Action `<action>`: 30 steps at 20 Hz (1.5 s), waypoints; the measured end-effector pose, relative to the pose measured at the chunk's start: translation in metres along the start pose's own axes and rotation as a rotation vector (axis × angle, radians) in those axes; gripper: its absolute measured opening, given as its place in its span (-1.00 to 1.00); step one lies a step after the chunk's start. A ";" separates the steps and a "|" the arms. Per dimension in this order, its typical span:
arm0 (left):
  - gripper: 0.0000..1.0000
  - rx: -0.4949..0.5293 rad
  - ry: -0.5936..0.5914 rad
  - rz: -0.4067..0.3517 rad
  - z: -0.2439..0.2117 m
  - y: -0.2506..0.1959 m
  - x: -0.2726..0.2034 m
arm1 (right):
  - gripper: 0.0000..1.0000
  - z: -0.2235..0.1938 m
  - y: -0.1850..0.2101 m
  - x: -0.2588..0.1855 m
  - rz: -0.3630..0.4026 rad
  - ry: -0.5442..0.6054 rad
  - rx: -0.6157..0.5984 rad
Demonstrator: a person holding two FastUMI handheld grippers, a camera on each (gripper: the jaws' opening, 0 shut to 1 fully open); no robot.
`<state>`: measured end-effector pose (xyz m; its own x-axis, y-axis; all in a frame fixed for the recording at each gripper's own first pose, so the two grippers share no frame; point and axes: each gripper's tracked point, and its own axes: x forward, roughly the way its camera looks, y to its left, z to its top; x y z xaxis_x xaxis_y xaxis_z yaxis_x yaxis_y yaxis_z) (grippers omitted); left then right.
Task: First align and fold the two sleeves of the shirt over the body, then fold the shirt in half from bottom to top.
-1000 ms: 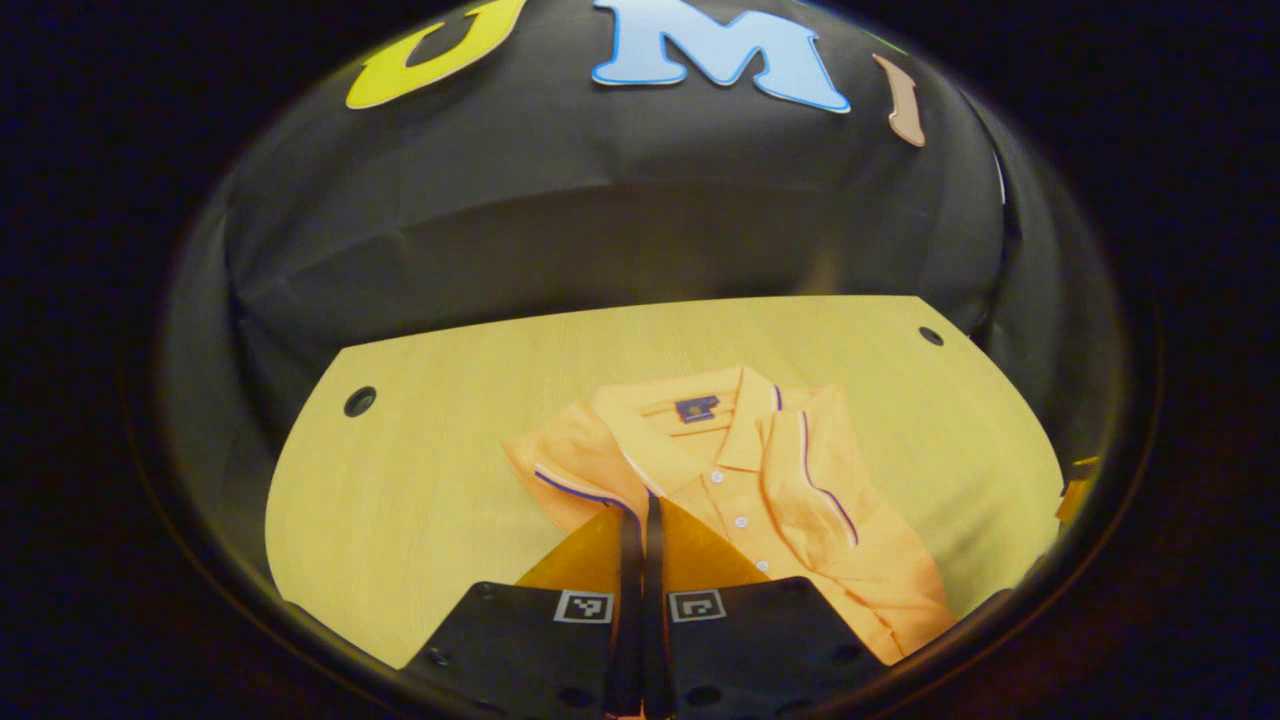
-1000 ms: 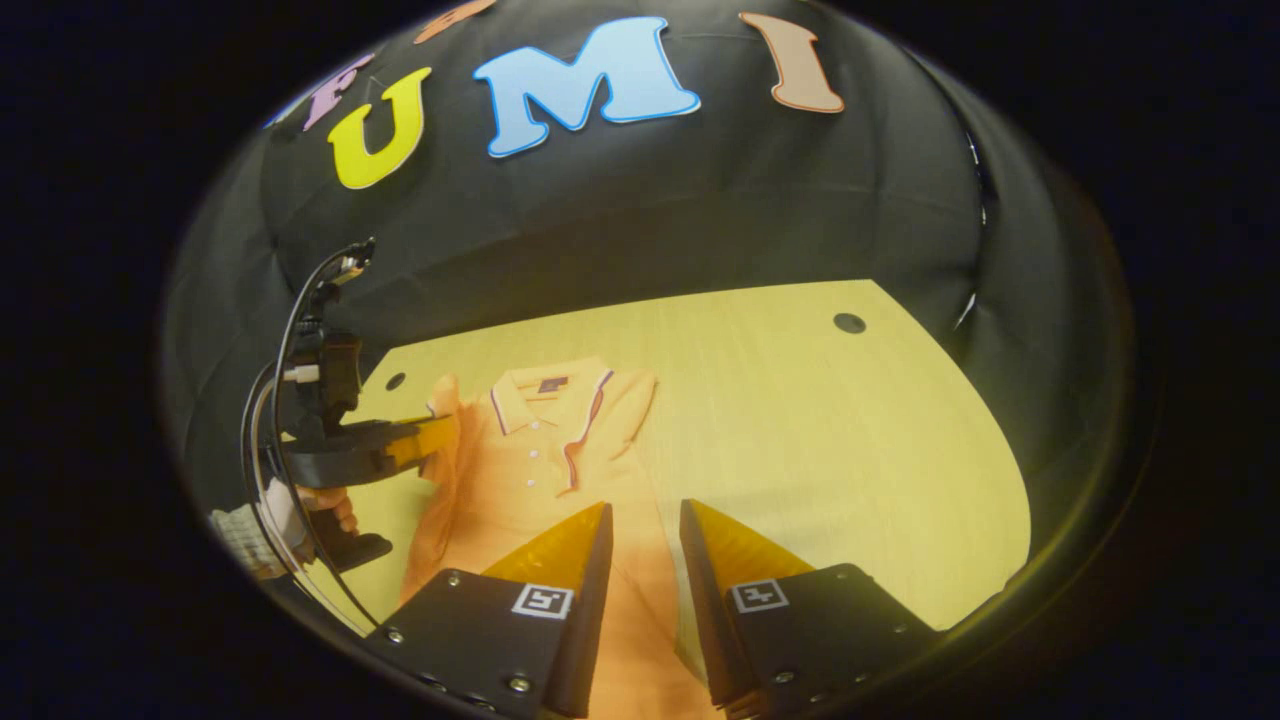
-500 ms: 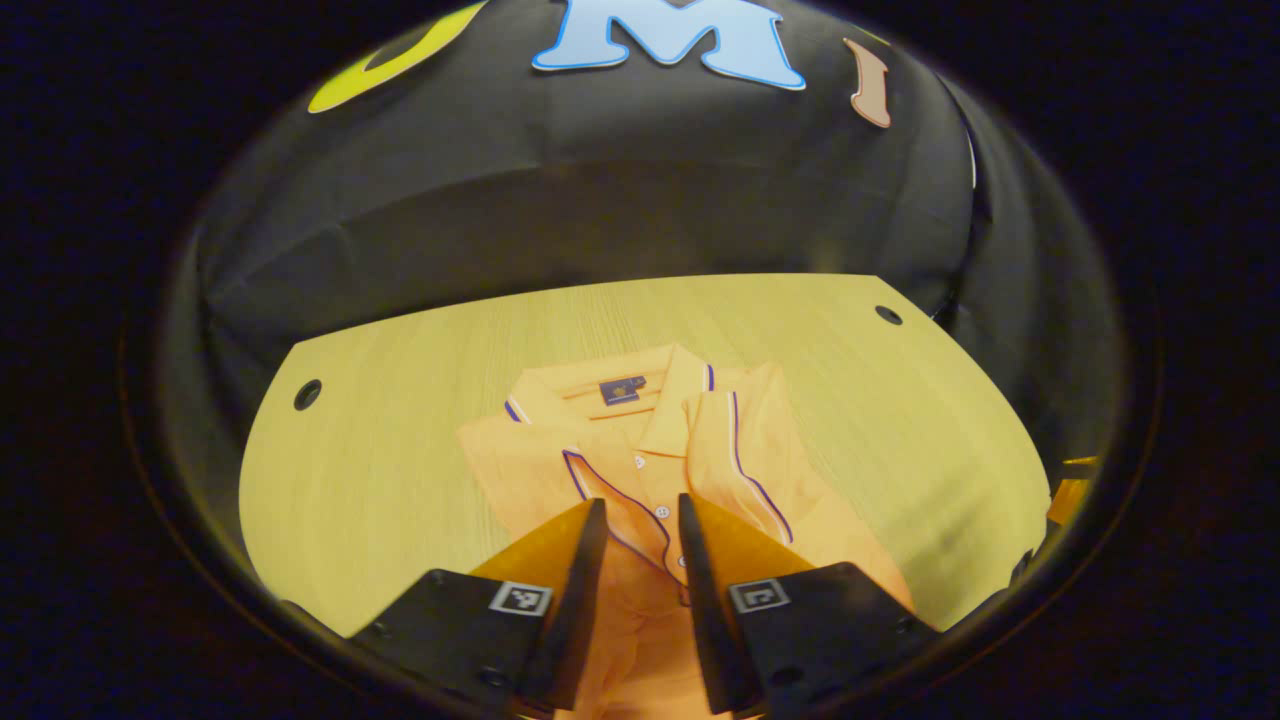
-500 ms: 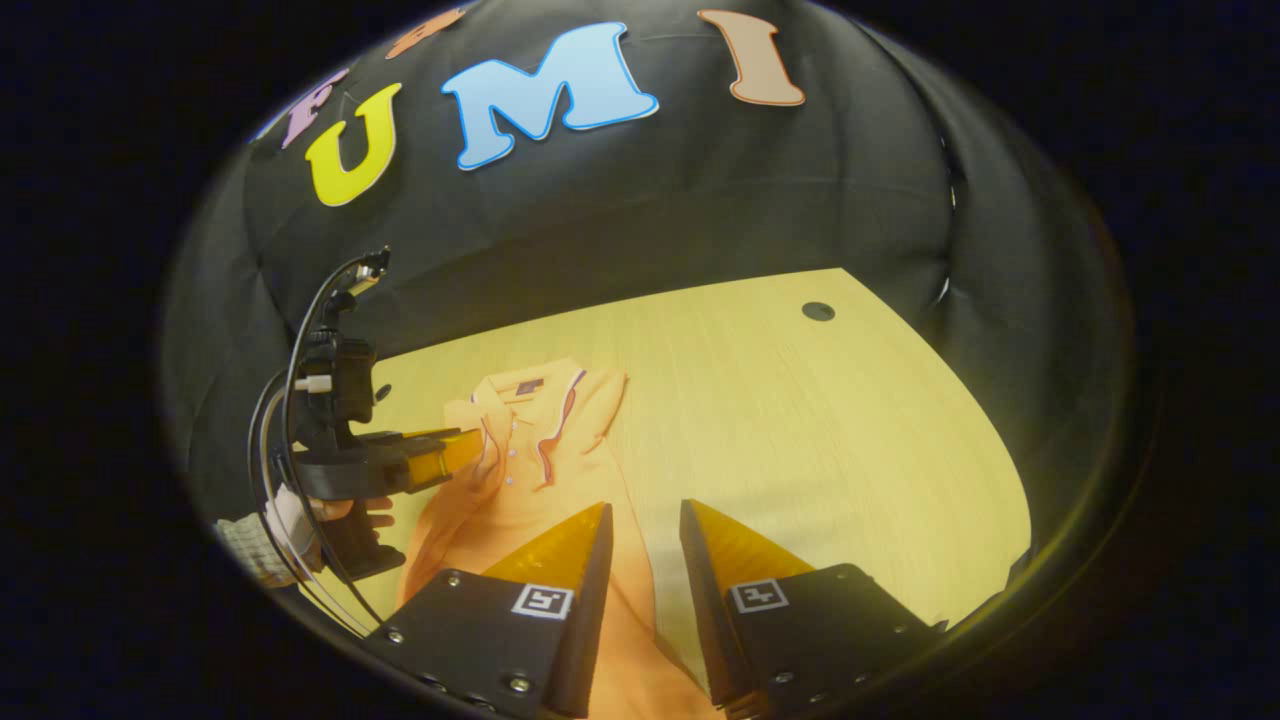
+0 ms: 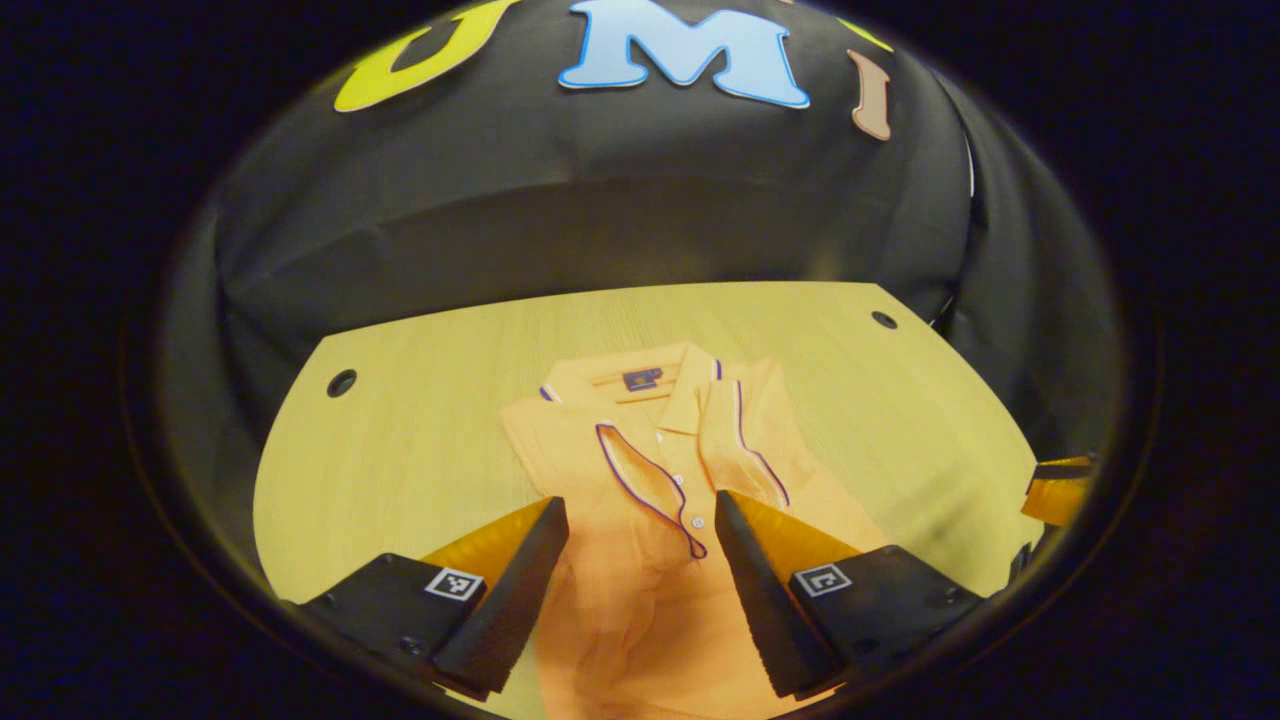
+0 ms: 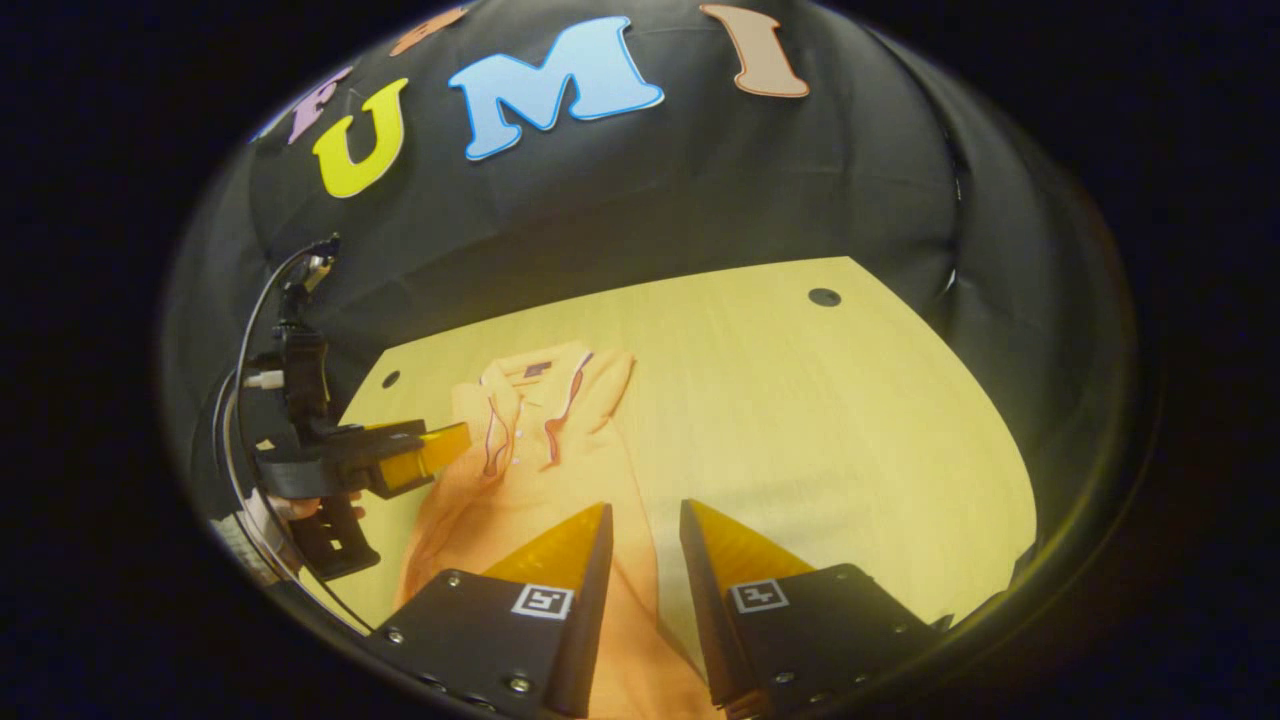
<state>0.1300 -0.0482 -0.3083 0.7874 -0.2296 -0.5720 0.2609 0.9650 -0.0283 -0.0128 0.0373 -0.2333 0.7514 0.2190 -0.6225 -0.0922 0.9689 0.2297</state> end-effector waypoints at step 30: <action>0.92 -0.069 0.553 0.123 -0.277 0.011 -0.170 | 0.94 -0.224 -0.006 -0.031 -0.011 0.725 -0.318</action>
<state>-0.1557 0.0366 -0.4381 0.3953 -0.0324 -0.9180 0.1337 0.9908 0.0226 -0.1818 0.0509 -0.3829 0.1501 0.1235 -0.9809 -0.3512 0.9341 0.0638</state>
